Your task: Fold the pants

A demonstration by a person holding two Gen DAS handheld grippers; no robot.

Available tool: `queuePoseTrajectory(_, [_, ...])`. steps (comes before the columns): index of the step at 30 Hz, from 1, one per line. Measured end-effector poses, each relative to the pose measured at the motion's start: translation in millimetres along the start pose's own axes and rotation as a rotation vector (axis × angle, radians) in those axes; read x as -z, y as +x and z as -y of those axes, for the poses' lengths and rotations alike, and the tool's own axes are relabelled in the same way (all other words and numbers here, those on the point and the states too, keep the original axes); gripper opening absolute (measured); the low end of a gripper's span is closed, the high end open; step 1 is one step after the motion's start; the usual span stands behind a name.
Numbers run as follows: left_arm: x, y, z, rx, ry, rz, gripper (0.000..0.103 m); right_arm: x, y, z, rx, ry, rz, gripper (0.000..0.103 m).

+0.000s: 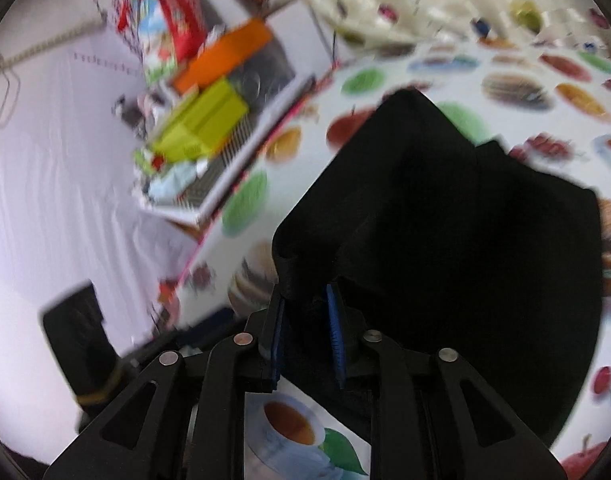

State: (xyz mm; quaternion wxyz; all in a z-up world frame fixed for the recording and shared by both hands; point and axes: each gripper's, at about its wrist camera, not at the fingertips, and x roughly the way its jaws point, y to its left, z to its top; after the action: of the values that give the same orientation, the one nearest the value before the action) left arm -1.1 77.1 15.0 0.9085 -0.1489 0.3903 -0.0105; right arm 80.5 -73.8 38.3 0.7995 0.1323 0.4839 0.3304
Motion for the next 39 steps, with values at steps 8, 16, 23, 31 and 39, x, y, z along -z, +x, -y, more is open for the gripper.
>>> queuePoseTrajectory(8, [-7,-7,-5,0.015,-0.012,0.034,0.041,12,-15,-9,-0.082,-0.049,0.003,0.03])
queuePoseTrajectory(16, [-23,6,13,0.103,0.042,0.03,0.045,28,-73,53,0.029,0.104,0.17,0.031])
queuePoseTrajectory(23, [-28,43,27,0.11,0.068,-0.051,0.045,50,-100,96,0.087,0.234,0.223,0.031])
queuePoseTrajectory(31, [-23,43,26,0.091,0.068,-0.064,0.047,54,-82,80,0.278,0.087,0.151,0.031])
queuePoseTrajectory(39, [-17,38,25,0.086,0.068,-0.066,0.044,66,-71,71,0.451,-0.092,0.077,0.042])
